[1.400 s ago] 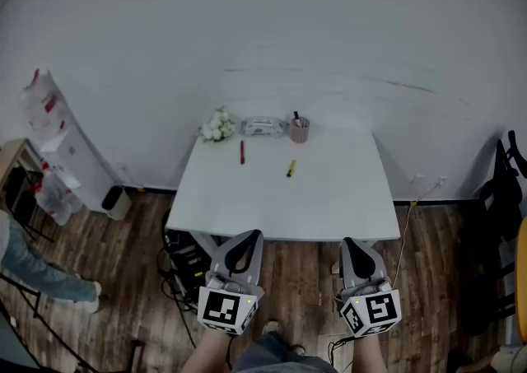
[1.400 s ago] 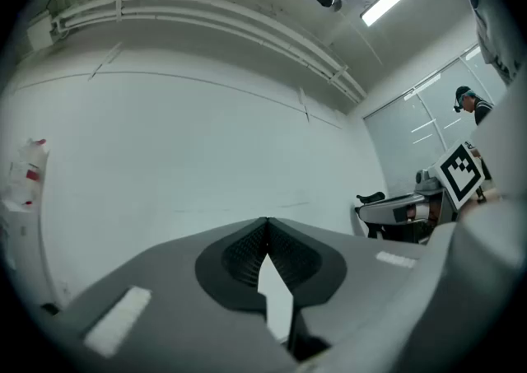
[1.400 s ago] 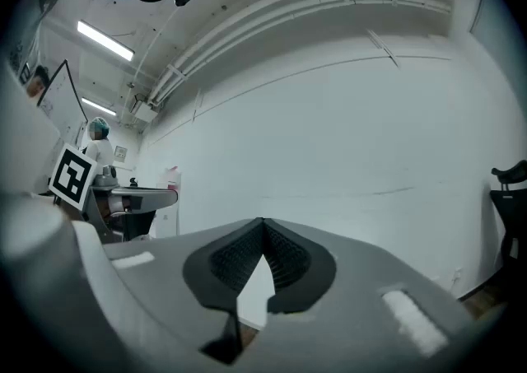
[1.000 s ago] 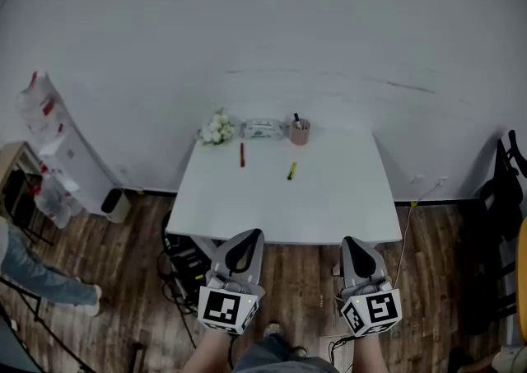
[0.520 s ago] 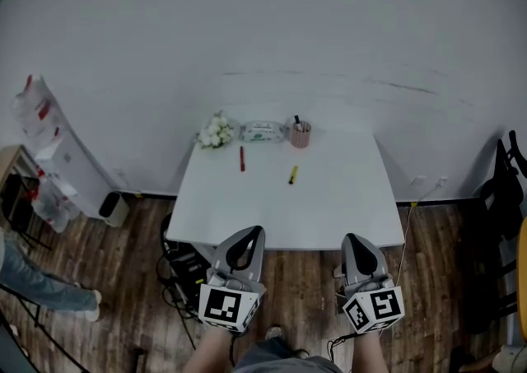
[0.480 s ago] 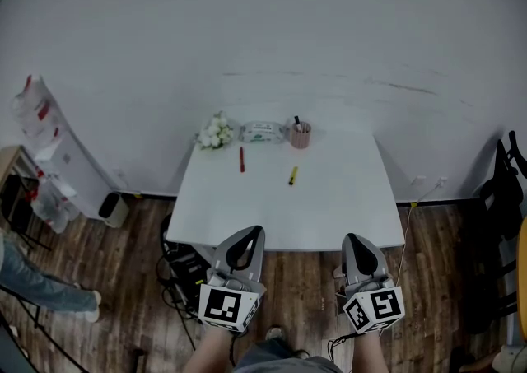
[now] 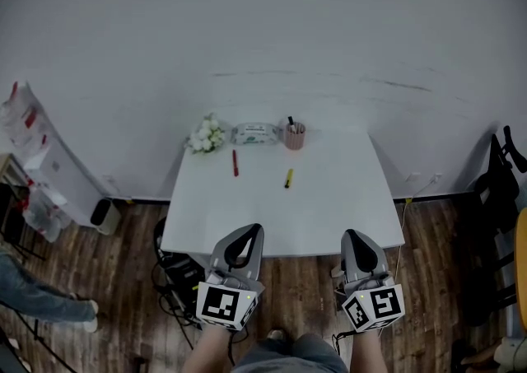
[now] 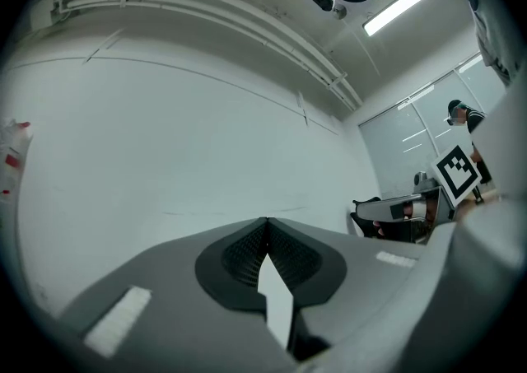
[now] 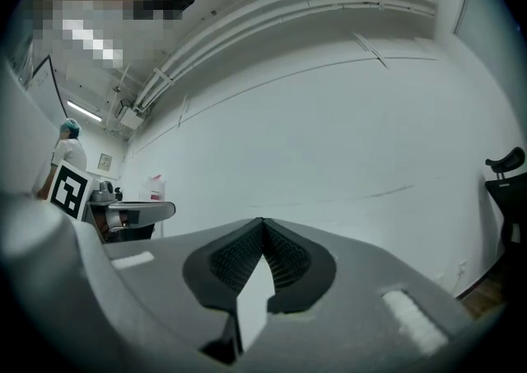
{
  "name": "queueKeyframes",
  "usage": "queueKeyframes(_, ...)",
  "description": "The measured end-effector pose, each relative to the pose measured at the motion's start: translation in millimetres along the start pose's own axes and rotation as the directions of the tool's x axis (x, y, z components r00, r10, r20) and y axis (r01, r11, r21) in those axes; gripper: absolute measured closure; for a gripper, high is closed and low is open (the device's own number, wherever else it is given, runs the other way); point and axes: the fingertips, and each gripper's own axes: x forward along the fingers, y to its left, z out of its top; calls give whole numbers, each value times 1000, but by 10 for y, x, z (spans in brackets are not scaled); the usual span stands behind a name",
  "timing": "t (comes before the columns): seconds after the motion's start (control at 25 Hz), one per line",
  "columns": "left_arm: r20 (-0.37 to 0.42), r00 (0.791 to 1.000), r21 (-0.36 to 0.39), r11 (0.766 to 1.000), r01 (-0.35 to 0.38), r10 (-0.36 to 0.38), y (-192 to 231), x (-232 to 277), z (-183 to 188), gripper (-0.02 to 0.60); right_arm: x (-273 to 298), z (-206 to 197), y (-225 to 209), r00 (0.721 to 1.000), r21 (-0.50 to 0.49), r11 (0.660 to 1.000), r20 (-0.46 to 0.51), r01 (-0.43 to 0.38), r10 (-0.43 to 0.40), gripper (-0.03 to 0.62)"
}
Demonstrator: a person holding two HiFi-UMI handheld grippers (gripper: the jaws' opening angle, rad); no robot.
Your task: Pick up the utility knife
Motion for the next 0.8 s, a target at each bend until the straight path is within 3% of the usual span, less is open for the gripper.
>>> queueKeyframes(0.36, -11, 1000, -18, 1000, 7, -7, 53, 171, -98, 563, 104, -100, -130, 999, 2, 1000, -27, 21, -21, 591)
queueKeyframes(0.8, -11, 1000, -6, 1000, -25, 25, 220, 647, -119, 563, 598, -111, -420, 1000, 1, 1000, -26, -16, 16, 591)
